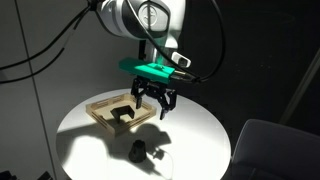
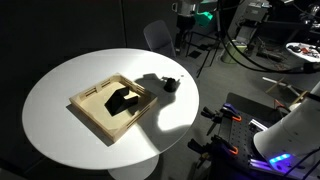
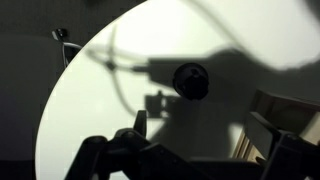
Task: Pick up the black object on top of the other on the table and put it in the crate
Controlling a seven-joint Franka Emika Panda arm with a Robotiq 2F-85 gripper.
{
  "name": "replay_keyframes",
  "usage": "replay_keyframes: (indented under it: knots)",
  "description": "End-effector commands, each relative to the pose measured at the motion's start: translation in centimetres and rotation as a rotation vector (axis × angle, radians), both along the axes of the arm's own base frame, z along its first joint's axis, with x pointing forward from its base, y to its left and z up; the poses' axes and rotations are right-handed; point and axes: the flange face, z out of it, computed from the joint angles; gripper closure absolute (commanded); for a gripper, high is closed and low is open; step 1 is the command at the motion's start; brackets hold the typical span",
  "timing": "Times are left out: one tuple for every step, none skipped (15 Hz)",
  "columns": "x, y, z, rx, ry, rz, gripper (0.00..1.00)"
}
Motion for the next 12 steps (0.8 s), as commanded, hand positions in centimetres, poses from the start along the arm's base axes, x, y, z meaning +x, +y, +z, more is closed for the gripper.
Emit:
replay_keyframes:
  knots:
    - [3.2, 0.6, 0.2, 0.013, -0.012, 0.067, 0.0]
    - [4.0, 0.9, -0.1, 0.016, -0.011, 0.082, 0.0]
    - [4.6, 1.3, -0.4, 0.019, -0.008, 0.1, 0.0]
    - [5.1, 1.6, -0.9, 0.023, 0.0, 0.114, 0.0]
    - [5.5, 1.7, -1.5, 0.023, 0.011, 0.13, 0.0]
    - [5.7, 1.7, -2.3, 0.02, 0.027, 0.14, 0.0]
    - [5.9, 1.7, -3.0, 0.021, 0.041, 0.148, 0.0]
    - [5.8, 1.6, -3.9, 0.022, 0.058, 0.156, 0.0]
    - [5.7, 1.4, -4.8, 0.023, 0.072, 0.161, 0.0]
    - [5.5, 1.2, -5.7, 0.023, 0.083, 0.168, 0.0]
    - [5.3, 0.9, -6.6, 0.021, 0.085, 0.177, 0.0]
    - [5.0, 0.7, -7.5, 0.019, 0.09, 0.185, 0.0]
